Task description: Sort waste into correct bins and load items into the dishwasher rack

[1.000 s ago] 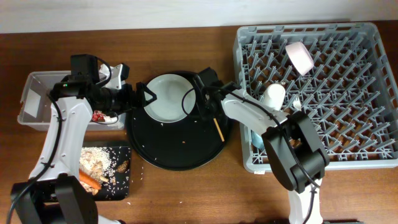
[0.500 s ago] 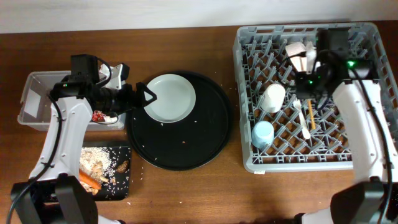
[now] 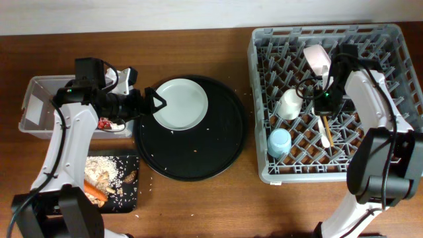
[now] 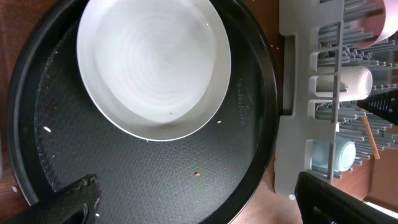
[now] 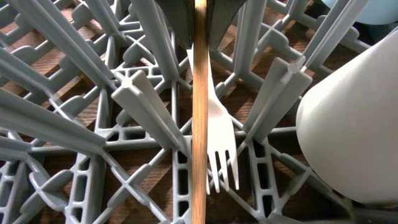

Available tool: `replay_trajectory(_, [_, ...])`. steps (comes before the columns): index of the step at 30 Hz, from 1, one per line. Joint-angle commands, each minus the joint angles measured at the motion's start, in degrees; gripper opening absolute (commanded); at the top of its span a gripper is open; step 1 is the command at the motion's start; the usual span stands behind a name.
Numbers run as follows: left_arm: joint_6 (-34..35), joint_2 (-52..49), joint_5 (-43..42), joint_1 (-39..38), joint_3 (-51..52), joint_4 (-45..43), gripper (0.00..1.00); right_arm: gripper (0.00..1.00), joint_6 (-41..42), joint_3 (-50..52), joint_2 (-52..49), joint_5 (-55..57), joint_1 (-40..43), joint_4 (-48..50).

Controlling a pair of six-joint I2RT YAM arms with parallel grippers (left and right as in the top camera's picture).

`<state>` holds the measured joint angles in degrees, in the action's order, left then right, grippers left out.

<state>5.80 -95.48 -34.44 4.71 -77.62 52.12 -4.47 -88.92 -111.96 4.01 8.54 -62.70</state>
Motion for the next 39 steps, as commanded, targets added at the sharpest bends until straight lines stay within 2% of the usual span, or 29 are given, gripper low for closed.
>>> replay_trajectory(1, [-0.3, -0.2, -0.2, -0.2, -0.2, 0.0, 0.99, 0.04, 0.1, -0.8, 0.2, -4.6, -0.3, 1.3])
replay_trajectory(7, [-0.3, -0.2, -0.2, -0.2, -0.2, 0.0, 0.99, 0.06, 0.2, -0.8, 0.2, -5.0, -0.3, 4.8])
replay_trajectory(9, [-0.3, -0.2, -0.2, -0.2, -0.2, 0.0, 0.99, 0.34, 0.2, -0.8, 0.2, -5.0, -0.3, 4.9])
replay_trajectory(10, [-0.3, -0.2, -0.2, -0.2, -0.2, 0.0, 0.99, 0.42, 0.2, -0.8, 0.2, -5.0, -0.3, 4.7])
replay_trajectory(12, [-0.3, -0.2, -0.2, -0.2, -0.2, 0.0, 0.99, 0.43, 0.4, -0.9, 0.5, -5.1, -0.3, 4.3])
replay_trajectory(15, [-0.3, -0.2, -0.2, -0.2, -0.2, 0.0, 0.99, 0.43, 2.2, -11.0, 3.4, -8.0, -0.5, -4.6])
replay_trajectory(17, [-0.3, -0.2, -0.2, -0.2, -0.2, 0.0, 0.99, 0.42, 3.3, -21.8, 5.0, -18.8, -3.2, -15.2])
replay_trajectory(19, [-0.3, -0.2, -0.2, -0.2, -0.2, 0.0, 0.99, 0.42, 4.3, -21.8, 5.1, -26.4, -6.7, -16.4])
replay_trajectory(25, [-0.3, -0.2, -0.2, -0.2, -0.2, 0.0, 0.99, 0.42, 9.9, -20.9, 0.7, -25.5, -27.0, -6.3])
replay_trajectory(29, [-0.3, -0.2, -0.2, -0.2, -0.2, 0.0, 0.99, 0.43, 12.5, -20.8, -6.1, -16.9, -36.9, 5.4])
replay_trajectory(33, [-0.3, -0.2, -0.2, -0.2, -0.2, 0.0, 0.99, 0.46, 17.1, -20.8, -13.6, -3.3, -40.6, 14.2])
replay_trajectory(35, [-0.3, -0.2, -0.2, -0.2, -0.2, 0.1, 0.99, 0.53, 17.0, -20.8, -17.5, -3.3, -40.4, 17.6])
replay_trajectory(39, [-0.3, -0.2, -0.2, -0.2, -0.2, 0.0, 0.99, 0.53, 17.1, -20.8, -21.5, -3.5, -40.4, 19.7])
